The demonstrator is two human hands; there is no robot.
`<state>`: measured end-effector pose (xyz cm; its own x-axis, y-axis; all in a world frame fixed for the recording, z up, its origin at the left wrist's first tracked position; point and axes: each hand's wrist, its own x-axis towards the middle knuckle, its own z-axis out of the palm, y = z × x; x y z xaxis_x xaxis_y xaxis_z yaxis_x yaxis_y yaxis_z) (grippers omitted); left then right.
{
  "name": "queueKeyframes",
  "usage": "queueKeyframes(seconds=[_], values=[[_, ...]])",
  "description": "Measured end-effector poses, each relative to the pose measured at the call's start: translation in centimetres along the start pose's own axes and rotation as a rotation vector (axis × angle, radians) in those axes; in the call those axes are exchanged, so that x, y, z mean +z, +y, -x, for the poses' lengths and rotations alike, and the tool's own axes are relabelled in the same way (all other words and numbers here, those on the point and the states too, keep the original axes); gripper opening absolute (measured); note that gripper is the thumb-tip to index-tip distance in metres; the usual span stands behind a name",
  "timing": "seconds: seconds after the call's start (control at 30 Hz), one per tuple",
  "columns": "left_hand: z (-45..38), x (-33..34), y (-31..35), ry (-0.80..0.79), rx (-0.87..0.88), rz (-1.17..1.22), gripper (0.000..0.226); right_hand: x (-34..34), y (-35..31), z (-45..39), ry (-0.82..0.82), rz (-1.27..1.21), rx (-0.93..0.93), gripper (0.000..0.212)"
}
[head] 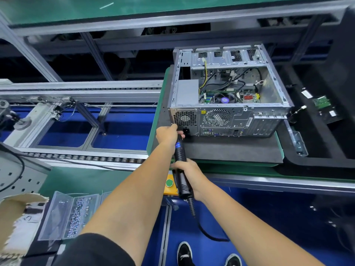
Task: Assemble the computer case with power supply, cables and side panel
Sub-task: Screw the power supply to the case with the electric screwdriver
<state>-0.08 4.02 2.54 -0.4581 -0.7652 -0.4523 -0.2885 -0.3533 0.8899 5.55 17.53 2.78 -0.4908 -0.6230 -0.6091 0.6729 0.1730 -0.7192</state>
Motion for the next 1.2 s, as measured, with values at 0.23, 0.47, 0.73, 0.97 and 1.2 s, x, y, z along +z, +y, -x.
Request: queueKeyframes(seconds=[0.23, 0.47, 0.73, 0.97, 1.2], values=[[0.2, 0.1, 0.1, -0.048, -0.028, -0.008, 0.01, 0.5, -0.9, 0.4, 0.011, 0.166, 0.016, 0.029], [0.3, -0.1, -0.1, -0.074, -0.023, 0.015, 0.011, 0.3, -1.3, 0.5, 0.022, 0.241, 0.056, 0.028], [0.2, 0.5, -0.4, -0.037, -0.041, 0.091, 0.015, -4.1, -1.0, 2.0, -0.331, 0.08, -0.024, 0.044], [0.3, 0.7, -0.5, -0.005, -0.014, 0.052, 0.019, -3.0, 0.1, 1.8, -0.277, -0.072, 0.002, 0.055], [0.5, 0.6, 0.0, -0.023, -0.021, 0.023, 0.017, -3.0, -0.6, 1.9, -0.333, -0.132, 0.049, 0.083]])
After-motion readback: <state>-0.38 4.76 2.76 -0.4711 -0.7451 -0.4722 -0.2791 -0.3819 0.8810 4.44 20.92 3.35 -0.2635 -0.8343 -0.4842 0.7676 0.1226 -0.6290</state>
